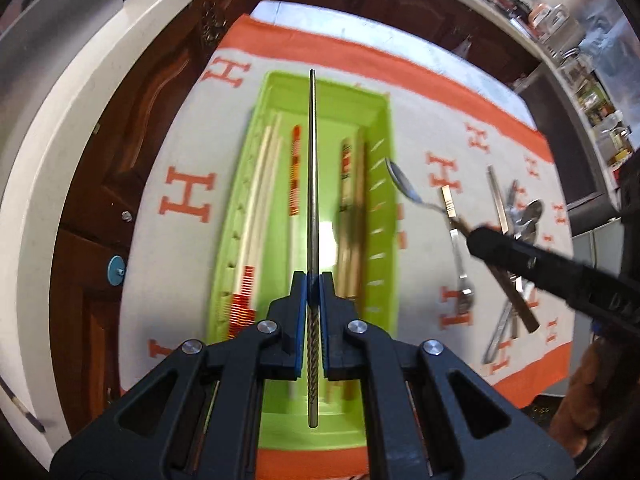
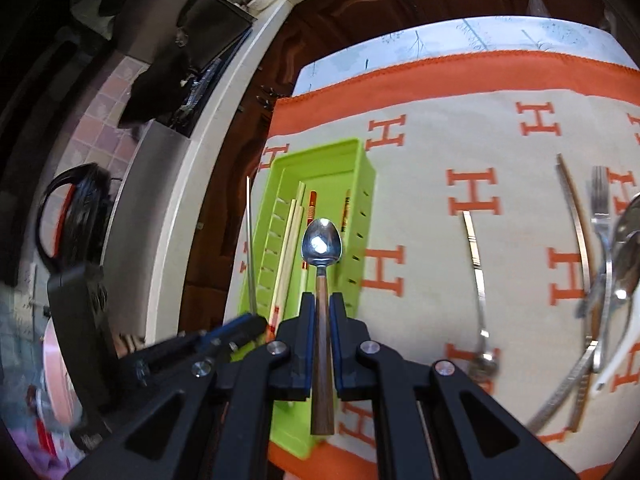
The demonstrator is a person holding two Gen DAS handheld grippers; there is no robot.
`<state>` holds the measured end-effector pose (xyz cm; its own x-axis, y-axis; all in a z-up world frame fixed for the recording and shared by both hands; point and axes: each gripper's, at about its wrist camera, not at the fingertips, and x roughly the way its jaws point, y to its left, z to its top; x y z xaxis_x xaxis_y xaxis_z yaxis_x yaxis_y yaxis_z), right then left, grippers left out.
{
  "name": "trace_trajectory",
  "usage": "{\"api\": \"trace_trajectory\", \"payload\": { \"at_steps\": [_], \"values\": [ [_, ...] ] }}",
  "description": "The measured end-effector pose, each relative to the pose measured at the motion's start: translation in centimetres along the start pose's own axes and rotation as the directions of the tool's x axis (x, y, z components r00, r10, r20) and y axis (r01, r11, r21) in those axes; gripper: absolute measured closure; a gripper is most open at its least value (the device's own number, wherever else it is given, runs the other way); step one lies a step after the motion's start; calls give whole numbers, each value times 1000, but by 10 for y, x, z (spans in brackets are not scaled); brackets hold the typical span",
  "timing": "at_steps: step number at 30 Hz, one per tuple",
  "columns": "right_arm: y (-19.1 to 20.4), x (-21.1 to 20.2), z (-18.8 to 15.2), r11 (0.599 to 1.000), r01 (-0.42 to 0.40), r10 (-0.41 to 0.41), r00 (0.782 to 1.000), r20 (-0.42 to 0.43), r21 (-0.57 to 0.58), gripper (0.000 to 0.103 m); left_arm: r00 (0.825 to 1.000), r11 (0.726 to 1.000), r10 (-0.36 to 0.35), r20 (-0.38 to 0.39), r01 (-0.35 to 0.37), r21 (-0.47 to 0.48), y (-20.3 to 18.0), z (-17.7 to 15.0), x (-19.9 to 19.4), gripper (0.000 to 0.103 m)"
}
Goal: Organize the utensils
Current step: 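Carry the chopstick and spoon into the green tray and open both tools, then grasp a gold-handled teaspoon with the left tool while the right grasps a brown chopstick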
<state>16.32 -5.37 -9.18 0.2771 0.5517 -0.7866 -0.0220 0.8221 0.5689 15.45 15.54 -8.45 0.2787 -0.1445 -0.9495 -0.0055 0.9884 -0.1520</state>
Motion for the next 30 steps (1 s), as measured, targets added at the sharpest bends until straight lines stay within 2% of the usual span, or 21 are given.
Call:
{"api": "trace_trajectory", "payload": {
  "at_steps": [4,8,10,11,13,17,21,24,30],
  "values": [
    [10,30,0,999,29,-29,999,-30,18,96,1000,1000,25,-13,-25,6,4,1,20,99],
    [21,58,-8,1000,17,-16,991,-131,4,95,999,998,49,17,-50,28,8,0,20,98],
    [25,61,-13,999,25,-28,990,-141,-24,95,999,999,40,18,-41,32,10,-1,20,94],
    [26,60,-14,999,26,-31,989,-141,-34,95,999,999,39,17,-40,33,11,-2,20,85],
    [29,56,-18,997,38,-46,991,-127,-66,94,998,998,60,25,-61,32,12,-3,16,77],
    [31,38,-24,992,35,-46,994,-96,-119,95,999,999,36,30,-37,30,11,-8,11,70],
    [26,17,-33,985,57,-67,996,-52,-165,95,999,999,38,29,-39,24,5,-11,4,70],
    [19,4,-38,984,53,-59,998,-32,-168,95,1000,1000,5,13,-5,15,-1,-12,2,70],
    [-11,-31,-43,983,67,-63,998,26,-169,95,999,997,-28,21,26,72,-33,-19,-3,70]
  ]
}}
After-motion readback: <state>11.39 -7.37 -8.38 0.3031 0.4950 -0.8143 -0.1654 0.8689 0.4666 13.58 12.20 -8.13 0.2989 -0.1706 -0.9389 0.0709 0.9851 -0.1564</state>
